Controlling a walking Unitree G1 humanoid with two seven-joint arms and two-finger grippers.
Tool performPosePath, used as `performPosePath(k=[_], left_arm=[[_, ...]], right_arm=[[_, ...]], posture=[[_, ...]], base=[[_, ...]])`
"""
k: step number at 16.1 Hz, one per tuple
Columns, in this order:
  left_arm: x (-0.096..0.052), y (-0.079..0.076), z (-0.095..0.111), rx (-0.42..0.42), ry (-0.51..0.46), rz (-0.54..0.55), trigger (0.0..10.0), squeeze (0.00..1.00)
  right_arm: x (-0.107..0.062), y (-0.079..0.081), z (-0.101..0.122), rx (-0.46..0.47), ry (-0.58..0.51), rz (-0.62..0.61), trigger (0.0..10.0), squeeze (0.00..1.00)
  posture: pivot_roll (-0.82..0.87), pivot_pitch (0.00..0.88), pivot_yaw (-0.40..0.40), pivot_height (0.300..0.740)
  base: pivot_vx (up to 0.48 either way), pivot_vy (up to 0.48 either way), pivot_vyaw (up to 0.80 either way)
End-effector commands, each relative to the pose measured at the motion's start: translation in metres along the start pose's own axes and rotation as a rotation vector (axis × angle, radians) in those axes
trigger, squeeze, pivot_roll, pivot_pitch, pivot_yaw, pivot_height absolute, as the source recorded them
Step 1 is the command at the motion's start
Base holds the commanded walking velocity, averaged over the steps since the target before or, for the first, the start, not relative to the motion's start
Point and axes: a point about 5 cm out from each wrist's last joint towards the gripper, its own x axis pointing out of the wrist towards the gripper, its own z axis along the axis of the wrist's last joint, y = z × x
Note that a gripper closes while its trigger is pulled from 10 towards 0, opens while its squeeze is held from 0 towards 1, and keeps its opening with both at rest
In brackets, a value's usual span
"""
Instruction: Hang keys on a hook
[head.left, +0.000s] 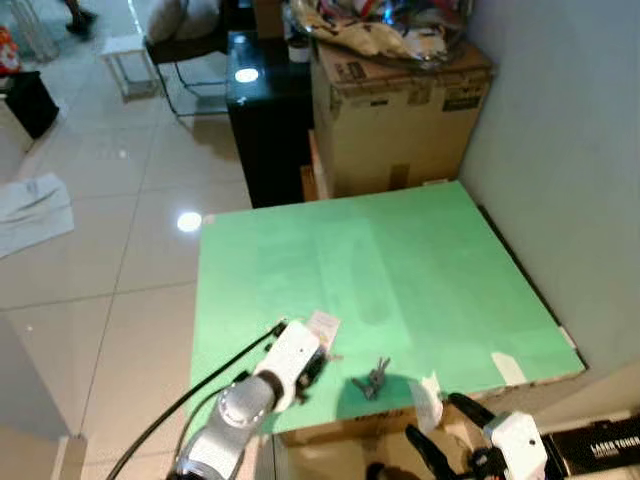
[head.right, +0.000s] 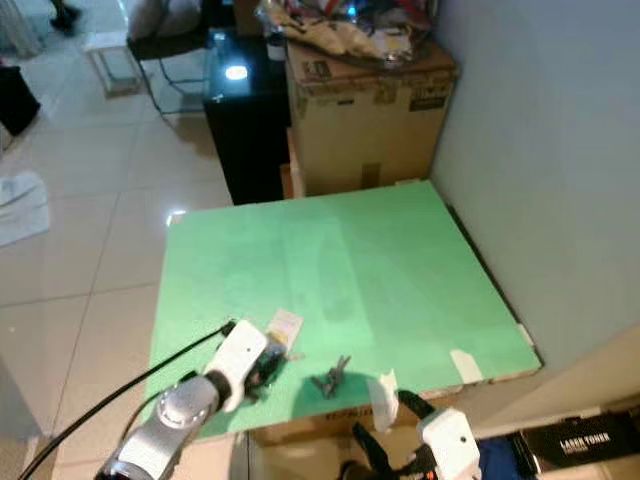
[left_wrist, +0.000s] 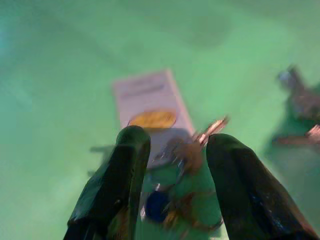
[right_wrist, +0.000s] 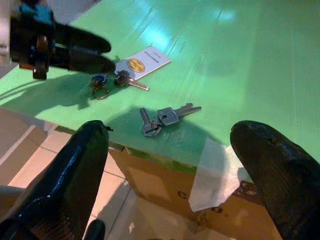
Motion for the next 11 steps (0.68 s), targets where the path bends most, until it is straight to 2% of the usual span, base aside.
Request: performPosePath(k=[1,11], left_arm=[[0.0,0.001,-0.007,0.008,0.03,0.009,10.0,0.0],[0.001,-0.006,-0.023,0.0,0.052,-0.021,10.0,0.0]], right_arm=[[-0.002,0.002,0.001,-0.008,-0.002,0.008,10.0,1.0],[-0.002,0.006,-0.001,-0.007,0.004,0.003,10.0,1.0]], posture=[[-0.3,0.167,0.068,0.736],[-0.31,0.153,0.075,0.736]], base=[[0.0,0.0,0.0],[0.0,0.0,0.0]])
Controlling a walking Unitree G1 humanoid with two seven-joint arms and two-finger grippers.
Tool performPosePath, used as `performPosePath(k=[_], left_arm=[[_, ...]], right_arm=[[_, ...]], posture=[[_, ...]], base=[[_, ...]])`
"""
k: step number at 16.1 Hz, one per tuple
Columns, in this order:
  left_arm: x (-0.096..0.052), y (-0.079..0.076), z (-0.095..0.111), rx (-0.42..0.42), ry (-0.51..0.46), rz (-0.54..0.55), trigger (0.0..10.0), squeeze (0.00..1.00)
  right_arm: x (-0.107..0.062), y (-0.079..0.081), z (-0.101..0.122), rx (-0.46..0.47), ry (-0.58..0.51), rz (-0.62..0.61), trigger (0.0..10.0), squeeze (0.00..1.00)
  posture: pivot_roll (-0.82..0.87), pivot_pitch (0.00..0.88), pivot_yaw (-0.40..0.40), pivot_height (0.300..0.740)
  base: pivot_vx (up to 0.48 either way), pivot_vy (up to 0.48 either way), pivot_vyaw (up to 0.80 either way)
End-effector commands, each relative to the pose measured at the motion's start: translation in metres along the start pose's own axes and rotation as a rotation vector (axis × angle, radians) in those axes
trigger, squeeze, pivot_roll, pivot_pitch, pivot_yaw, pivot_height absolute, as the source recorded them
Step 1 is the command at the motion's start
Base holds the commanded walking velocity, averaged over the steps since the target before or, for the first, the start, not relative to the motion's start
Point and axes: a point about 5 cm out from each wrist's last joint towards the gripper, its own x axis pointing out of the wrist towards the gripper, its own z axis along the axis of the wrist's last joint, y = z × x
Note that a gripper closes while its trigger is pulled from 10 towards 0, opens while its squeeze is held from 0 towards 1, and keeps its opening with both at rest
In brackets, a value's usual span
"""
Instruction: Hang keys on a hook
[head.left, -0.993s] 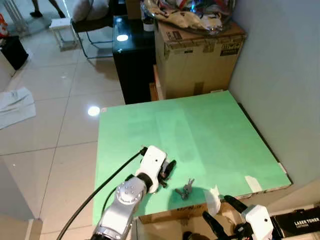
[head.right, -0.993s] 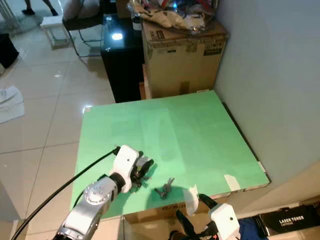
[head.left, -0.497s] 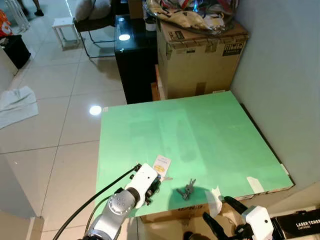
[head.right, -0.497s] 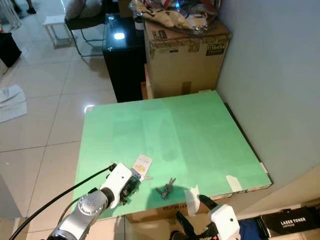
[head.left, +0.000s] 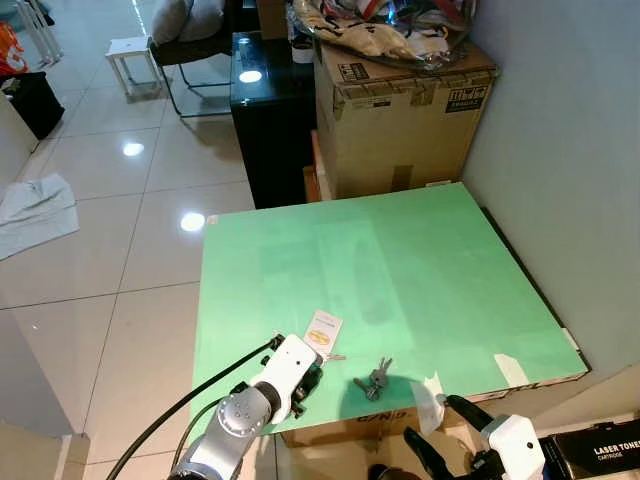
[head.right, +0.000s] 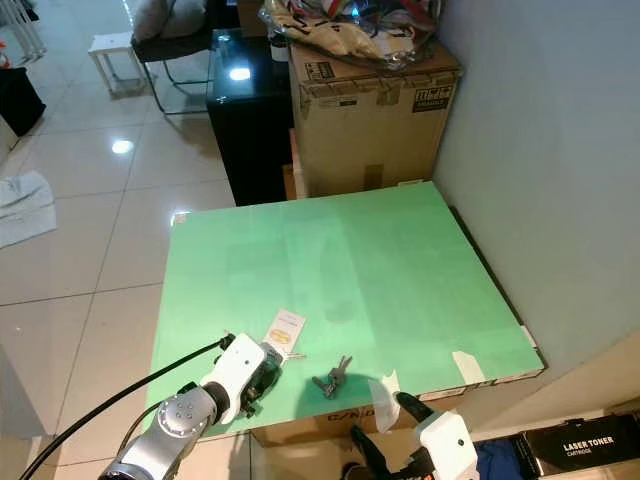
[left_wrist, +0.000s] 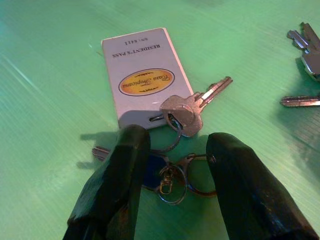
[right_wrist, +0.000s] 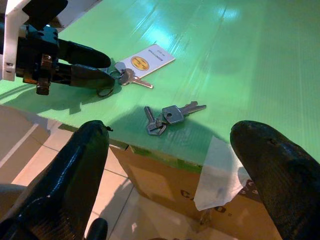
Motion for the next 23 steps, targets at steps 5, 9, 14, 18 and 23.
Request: performPosePath(k=[5,9,14,18,23], left_arm=[[0.006,-0.009,-0.004,0.006,0.023,-0.015,10.0,0.0],[0.017,-0.018,0.005,0.01,0.01,-0.024,10.0,0.0],[0.022,-0.016,0.01,0.021,0.0,-0.023,10.0,0.0],[0.024,-0.018,0.004,0.021,0.043,-0.016,10.0,0.0],[0.027,-0.017,0.003,-0.002,0.072,0.004,10.0,0.0]], right_arm=[[-0.003,0.004,0.001,-0.012,-0.003,0.008,10.0,1.0],[-0.003,0.004,0.001,-0.012,-0.002,0.013,10.0,1.0],[-0.002,0.005,0.001,-0.011,-0.001,0.005,10.0,1.0],[-0.002,0.004,0.002,-0.009,-0.001,0.006,10.0,1.0],[-0.002,0.002,0.002,-0.009,0.002,0.004,10.0,1.0]], posture=[[-0.3,0.153,0.072,0.736],[-0.31,0.157,0.071,0.736],[-0.32,0.161,0.076,0.736],[-0.31,0.164,0.076,0.736],[-0.32,0.166,0.073,0.736]], base=[[0.0,0.0,0.0],[0.0,0.0,0.0],[0.0,0.0,0.0],[0.0,0.0,0.0],[0.0,0.0,0.0]])
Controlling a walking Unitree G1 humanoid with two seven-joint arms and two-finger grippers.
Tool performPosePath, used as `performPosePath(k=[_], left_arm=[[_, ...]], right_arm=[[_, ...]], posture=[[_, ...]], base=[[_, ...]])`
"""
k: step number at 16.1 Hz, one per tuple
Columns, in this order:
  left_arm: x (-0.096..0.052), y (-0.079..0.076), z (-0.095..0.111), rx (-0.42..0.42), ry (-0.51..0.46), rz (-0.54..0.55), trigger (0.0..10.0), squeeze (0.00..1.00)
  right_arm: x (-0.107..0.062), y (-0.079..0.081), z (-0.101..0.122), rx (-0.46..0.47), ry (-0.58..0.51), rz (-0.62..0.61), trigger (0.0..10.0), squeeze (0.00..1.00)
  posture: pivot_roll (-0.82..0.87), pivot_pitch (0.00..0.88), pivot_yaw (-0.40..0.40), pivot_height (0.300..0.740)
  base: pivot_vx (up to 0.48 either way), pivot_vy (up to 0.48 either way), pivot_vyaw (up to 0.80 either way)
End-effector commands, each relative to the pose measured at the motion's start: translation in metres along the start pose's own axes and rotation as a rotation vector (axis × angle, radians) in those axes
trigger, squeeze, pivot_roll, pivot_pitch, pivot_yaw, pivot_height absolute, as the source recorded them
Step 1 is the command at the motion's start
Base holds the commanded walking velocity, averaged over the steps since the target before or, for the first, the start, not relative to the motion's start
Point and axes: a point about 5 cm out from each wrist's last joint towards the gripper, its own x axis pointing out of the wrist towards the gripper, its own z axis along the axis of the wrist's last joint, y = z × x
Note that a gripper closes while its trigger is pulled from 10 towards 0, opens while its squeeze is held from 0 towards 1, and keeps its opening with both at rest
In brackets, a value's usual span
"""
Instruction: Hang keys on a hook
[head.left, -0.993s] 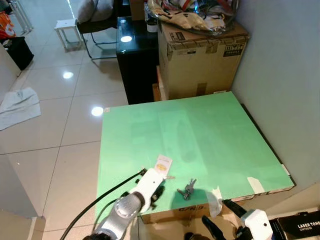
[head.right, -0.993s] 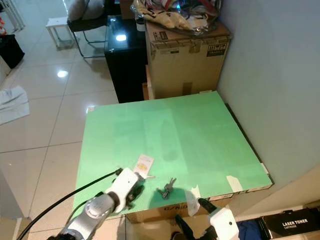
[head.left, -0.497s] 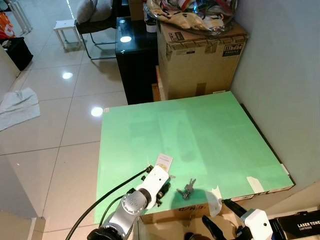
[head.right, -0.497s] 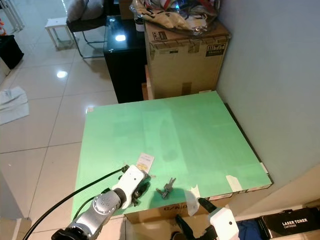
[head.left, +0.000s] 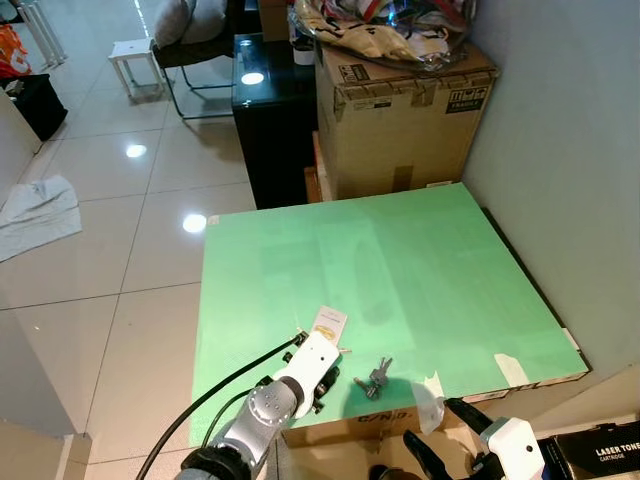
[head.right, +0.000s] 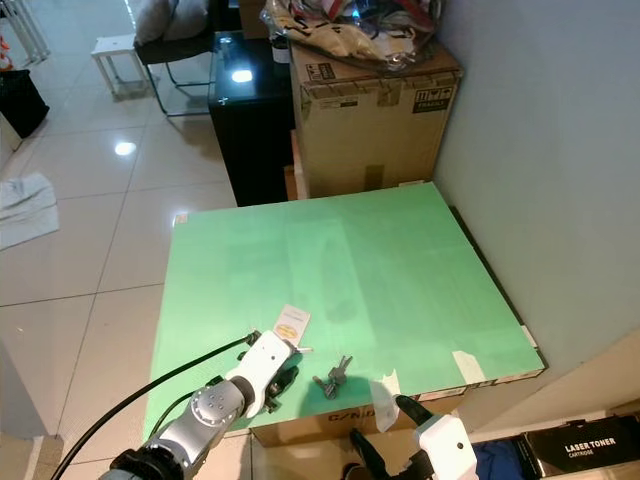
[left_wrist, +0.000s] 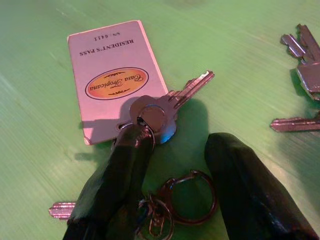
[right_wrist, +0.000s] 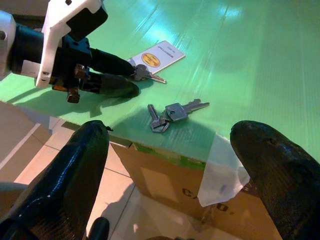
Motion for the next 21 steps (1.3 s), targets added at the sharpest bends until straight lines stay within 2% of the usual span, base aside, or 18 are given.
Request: performPosePath(k=[1,2,3,15,20,21], left_arm=[[-0.001,-0.001,-0.007,-0.016,0.035,0.009,10.0,0.0],[0.0,-0.001,-0.007,-0.021,0.036,0.005,6.4,0.0],[0.0,-0.002,-0.007,-0.025,0.038,-0.001,0.0,0.0],[-0.001,-0.009,-0.012,-0.04,0.042,-0.055,0.0,0.0],[-0.001,-0.004,0.009,-0.073,-0.105,-0.077,0.0,0.0],[-0.004,0.009,0.016,-0.103,-0.155,-0.064,0.0,0.0]], right_arm=[[-0.001,0.0,0.003,-0.013,-0.003,0.005,10.0,1.0],[-0.001,0.0,0.003,-0.013,-0.002,0.005,10.0,1.0],[-0.001,0.0,0.003,-0.013,-0.002,0.006,10.0,1.0],[-0.001,-0.001,0.004,-0.017,-0.001,0.005,10.0,1.0],[0.002,-0.004,0.005,-0.016,-0.005,-0.002,10.0,1.0],[0.003,-0.006,0.004,-0.012,-0.006,-0.008,10.0,1.0]], posture=[[-0.32,0.167,0.072,0.736],[-0.32,0.167,0.072,0.736],[-0.32,0.168,0.072,0.736],[-0.32,0.173,0.068,0.736],[-0.31,0.17,0.067,0.736],[-0.31,0.16,0.067,0.736]], base=[[0.0,0.0,0.0],[0.0,0.0,0.0],[0.0,0.0,0.0],[0.0,0.0,0.0],[0.0,0.0,0.0],[0.0,0.0,0.0]])
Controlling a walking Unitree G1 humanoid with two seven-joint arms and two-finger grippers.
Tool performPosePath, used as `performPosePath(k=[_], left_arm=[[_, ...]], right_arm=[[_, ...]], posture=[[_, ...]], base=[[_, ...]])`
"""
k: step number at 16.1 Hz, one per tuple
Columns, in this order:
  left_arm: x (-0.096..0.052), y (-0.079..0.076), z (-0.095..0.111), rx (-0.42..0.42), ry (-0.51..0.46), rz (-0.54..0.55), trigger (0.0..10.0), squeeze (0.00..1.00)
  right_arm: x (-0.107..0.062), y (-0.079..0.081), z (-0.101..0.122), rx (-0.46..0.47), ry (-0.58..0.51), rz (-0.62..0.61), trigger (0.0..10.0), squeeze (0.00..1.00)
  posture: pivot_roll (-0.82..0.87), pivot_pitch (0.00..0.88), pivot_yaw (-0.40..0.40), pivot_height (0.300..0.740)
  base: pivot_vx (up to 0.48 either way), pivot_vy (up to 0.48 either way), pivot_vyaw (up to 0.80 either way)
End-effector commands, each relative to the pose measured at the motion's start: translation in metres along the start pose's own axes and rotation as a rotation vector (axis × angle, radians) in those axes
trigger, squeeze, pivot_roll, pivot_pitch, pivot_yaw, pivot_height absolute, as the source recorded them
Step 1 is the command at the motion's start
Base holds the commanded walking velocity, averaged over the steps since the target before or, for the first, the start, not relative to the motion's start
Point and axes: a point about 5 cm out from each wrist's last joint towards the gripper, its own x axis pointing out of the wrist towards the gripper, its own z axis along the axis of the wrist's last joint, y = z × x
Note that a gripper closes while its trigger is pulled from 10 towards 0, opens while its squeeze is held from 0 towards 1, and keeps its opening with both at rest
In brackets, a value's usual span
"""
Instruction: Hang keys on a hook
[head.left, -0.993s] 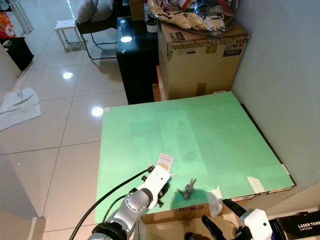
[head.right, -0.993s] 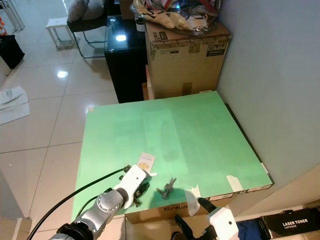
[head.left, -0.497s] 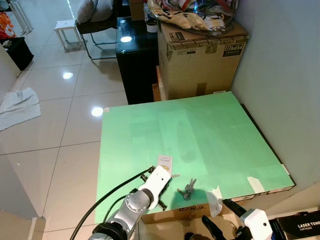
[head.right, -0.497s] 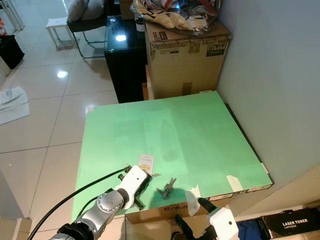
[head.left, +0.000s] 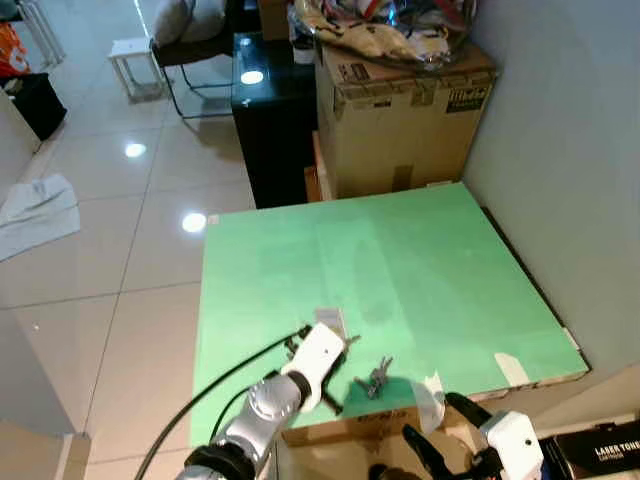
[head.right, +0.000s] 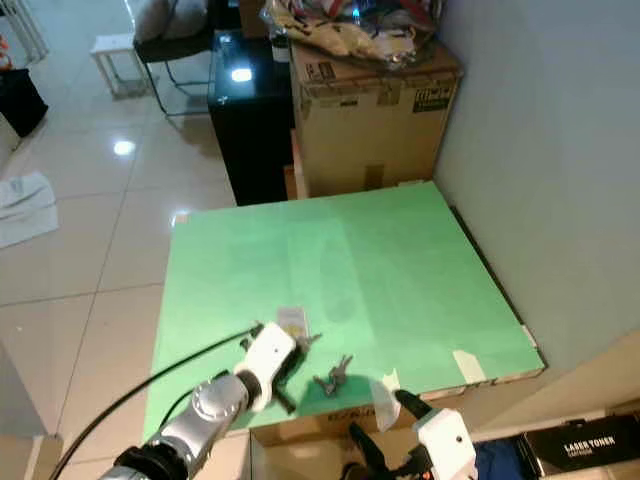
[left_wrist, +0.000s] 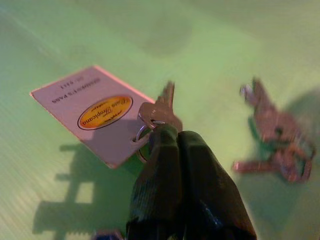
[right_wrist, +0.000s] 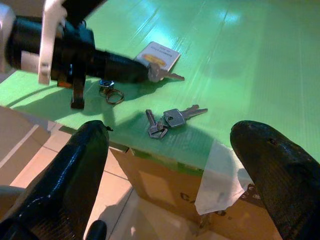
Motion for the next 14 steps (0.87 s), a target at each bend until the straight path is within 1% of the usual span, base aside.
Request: performPosePath(k=[1,3,4,6,9,10,11,12,13,14], left_arm=[[-0.005,0.01,0.002,-0.03,-0.03,0.017,0.0,0.0],[-0.011,0.025,0.012,-0.069,-0.079,0.046,0.0,0.0],[-0.014,0.031,0.016,-0.093,-0.103,0.056,0.0,0.0],[-0.019,0.04,0.031,-0.153,-0.178,0.059,0.0,0.0],[-0.031,0.05,0.067,-0.226,-0.316,0.06,0.0,0.0],[-0.034,0.054,0.078,-0.251,-0.35,0.069,0.0,0.0],[-0.036,0.057,0.085,-0.276,-0.37,0.075,0.0,0.0],[-0.038,0.062,0.094,-0.31,-0.397,0.087,0.0,0.0],[-0.04,0.066,0.105,-0.344,-0.428,0.095,0.0,0.0],[-0.044,0.07,0.116,-0.355,-0.457,0.101,0.0,0.0]], right_arm=[[-0.001,-0.003,-0.001,0.004,0.011,-0.013,10.0,1.0],[0.002,-0.006,-0.002,0.004,0.009,-0.016,10.0,1.0],[0.003,-0.007,-0.002,0.004,0.006,-0.017,10.0,1.0],[0.007,-0.012,-0.004,0.004,-0.001,-0.03,10.0,1.0],[0.012,-0.023,-0.009,0.045,-0.047,-0.155,10.0,1.0],[0.038,-0.014,0.013,0.042,-0.095,-0.168,10.0,1.0],[0.052,-0.007,0.042,0.038,-0.147,-0.178,10.0,1.0],[0.057,-0.006,0.057,0.03,-0.181,-0.185,10.0,1.0],[0.063,-0.011,0.063,0.036,-0.203,-0.198,10.0,1.0],[0.07,-0.017,0.067,0.039,-0.226,-0.222,10.0,1.0]], posture=[[-0.31,0.16,0.067,0.736],[-0.29,0.138,0.067,0.736],[-0.29,0.134,0.067,0.736],[-0.27,0.099,0.066,0.736],[-0.24,0.033,0.068,0.736],[-0.23,0.008,0.069,0.736],[-0.22,0.0,0.071,0.736],[-0.22,0.0,0.073,0.736],[-0.21,0.0,0.076,0.736],[-0.2,0.0,0.079,0.736]], base=[[0.0,0.0,0.0],[0.0,0.0,0.0],[0.0,0.0,0.0],[0.0,0.0,0.0],[0.0,0.0,0.0],[0.0,0.0,0.0],[0.0,0.0,0.0],[0.0,0.0,0.0],[0.0,0.0,0.0],[0.0,0.0,0.0]])
